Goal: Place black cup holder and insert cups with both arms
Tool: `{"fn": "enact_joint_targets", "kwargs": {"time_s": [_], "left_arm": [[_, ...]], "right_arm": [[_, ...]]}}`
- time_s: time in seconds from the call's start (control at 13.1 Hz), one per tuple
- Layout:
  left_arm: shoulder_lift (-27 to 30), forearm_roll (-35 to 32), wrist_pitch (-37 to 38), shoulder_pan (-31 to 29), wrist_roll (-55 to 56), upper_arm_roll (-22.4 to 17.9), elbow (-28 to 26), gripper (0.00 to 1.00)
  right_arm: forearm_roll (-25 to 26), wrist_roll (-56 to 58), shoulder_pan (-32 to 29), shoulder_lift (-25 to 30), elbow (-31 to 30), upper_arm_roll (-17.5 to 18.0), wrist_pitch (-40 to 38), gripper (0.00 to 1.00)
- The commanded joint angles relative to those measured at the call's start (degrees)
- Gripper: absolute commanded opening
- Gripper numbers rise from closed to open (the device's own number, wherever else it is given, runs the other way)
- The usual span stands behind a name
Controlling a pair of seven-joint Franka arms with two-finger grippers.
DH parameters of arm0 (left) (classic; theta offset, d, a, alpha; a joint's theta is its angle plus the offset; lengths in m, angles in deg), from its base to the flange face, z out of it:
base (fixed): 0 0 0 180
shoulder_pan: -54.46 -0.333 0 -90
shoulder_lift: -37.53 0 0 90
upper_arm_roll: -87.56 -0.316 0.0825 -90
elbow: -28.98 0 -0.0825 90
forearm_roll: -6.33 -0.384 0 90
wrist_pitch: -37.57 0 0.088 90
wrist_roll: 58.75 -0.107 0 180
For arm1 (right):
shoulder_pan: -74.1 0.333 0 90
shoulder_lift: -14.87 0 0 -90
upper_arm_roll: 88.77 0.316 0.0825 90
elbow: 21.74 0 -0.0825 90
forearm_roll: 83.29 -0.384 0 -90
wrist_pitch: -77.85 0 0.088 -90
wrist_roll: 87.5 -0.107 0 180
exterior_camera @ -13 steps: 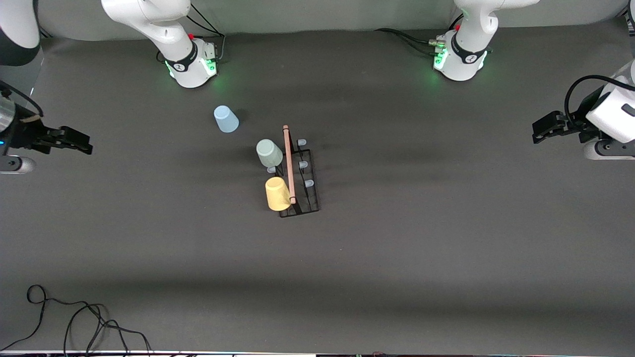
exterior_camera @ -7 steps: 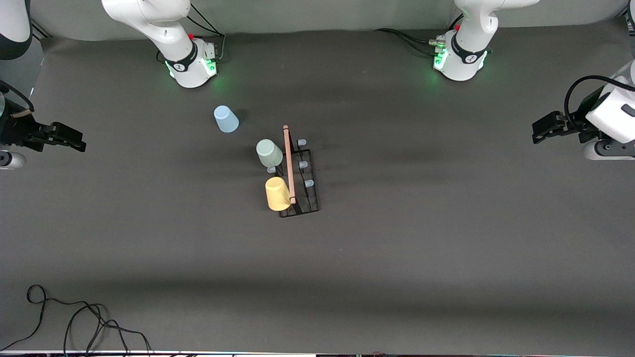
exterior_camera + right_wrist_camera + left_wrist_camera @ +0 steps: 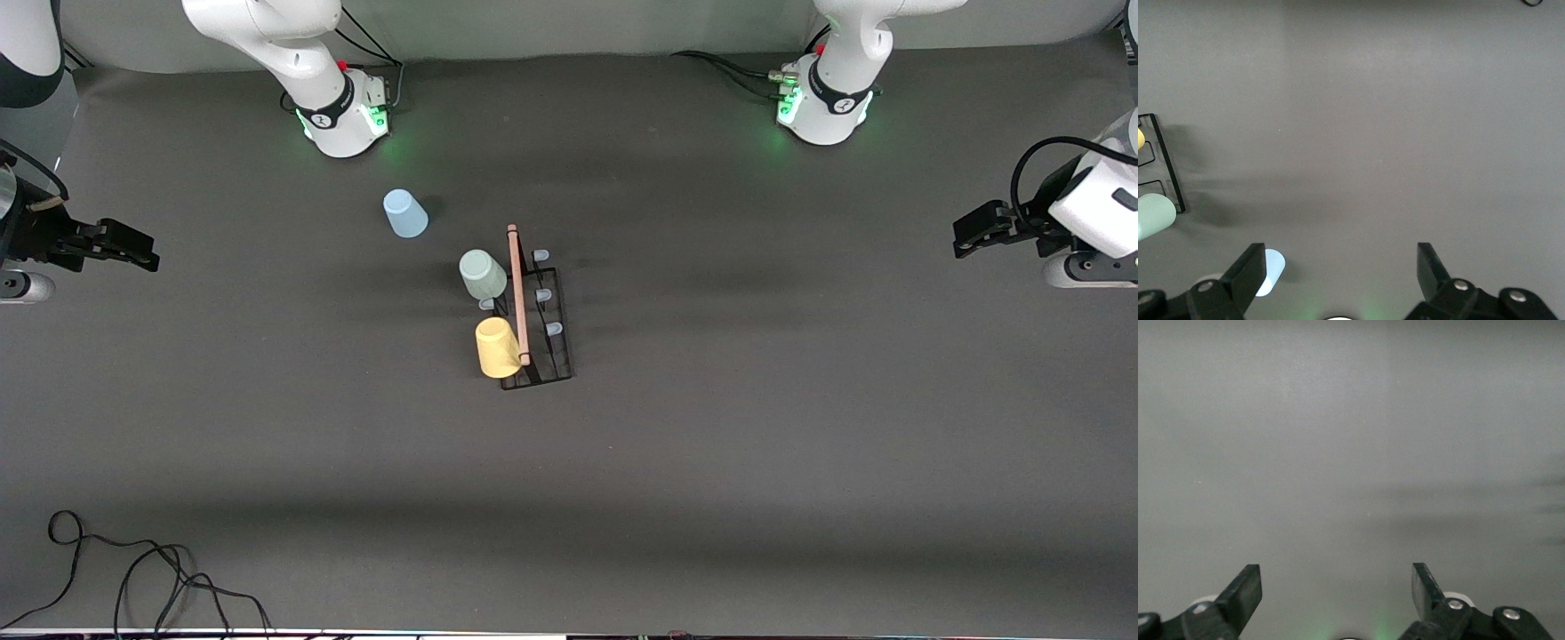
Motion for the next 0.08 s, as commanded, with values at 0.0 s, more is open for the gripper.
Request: {"fn": "enact_joint_targets", "kwargs": {"time_s": [0.0], "left_arm": [[0.3,0.4,0.4,0.0,0.0,0.0,-0.1,1.00]], "right_arm": [[0.6,0.6,-0.3,1.5,-1.4,0.3,0.5,1.00]]}}
